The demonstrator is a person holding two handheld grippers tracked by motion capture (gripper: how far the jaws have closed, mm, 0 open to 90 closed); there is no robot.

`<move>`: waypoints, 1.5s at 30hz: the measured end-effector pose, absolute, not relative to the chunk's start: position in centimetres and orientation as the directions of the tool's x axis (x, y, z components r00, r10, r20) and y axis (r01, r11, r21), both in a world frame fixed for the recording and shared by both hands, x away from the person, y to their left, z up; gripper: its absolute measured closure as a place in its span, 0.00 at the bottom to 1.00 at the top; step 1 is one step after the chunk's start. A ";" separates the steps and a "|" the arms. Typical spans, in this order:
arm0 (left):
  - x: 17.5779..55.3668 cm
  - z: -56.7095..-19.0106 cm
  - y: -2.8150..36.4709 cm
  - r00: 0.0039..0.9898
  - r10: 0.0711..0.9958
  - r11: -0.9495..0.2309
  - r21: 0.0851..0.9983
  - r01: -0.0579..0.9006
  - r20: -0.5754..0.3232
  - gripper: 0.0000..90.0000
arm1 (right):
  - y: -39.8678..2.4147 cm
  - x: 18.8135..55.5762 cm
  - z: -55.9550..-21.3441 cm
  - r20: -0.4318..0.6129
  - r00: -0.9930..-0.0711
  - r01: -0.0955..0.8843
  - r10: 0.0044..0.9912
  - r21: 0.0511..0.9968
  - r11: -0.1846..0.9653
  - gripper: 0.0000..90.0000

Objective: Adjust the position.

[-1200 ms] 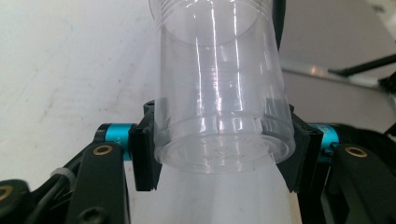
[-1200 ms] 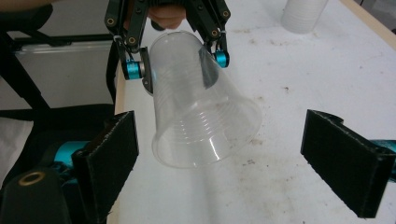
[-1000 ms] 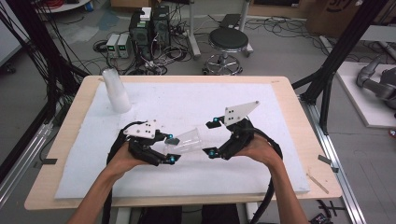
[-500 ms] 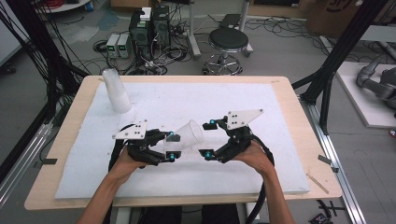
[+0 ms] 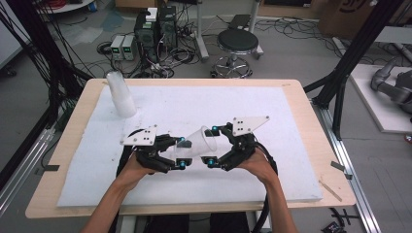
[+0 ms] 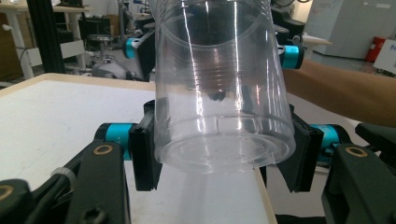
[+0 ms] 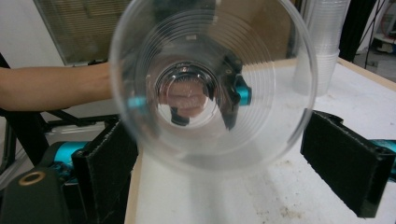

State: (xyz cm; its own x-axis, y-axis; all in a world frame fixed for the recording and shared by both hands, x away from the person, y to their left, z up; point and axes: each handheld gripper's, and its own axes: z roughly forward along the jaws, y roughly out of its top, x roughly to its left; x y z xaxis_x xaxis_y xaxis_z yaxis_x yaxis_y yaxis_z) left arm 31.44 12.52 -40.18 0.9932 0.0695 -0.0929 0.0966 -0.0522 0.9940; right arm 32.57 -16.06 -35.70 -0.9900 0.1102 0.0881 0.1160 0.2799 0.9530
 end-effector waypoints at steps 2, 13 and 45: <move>31.5 -40.1 12.3 0.994 0.065 -0.055 0.994 0.094 -0.091 0.46 | -15.9 32.6 -35.7 0.095 -0.990 0.121 0.104 0.954 0.276 0.13; 31.4 -40.2 11.8 0.995 0.049 -0.068 0.993 0.093 -0.090 0.46 | -15.4 32.6 -35.7 0.119 -0.991 0.131 0.065 0.962 0.240 0.17; 30.6 -40.4 14.5 0.935 0.347 -0.215 0.964 0.158 -0.075 0.02 | -16.5 33.2 -35.4 0.109 -0.987 0.137 0.120 0.955 0.262 0.37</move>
State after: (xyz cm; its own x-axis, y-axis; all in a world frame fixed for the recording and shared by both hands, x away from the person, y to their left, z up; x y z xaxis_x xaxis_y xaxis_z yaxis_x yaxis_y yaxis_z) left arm 30.58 14.53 -40.36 0.9349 0.3467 -0.0754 0.1576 -0.2154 0.9637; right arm 33.17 -16.51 -35.42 -0.9868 0.1199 0.1087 0.1371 0.2625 0.9551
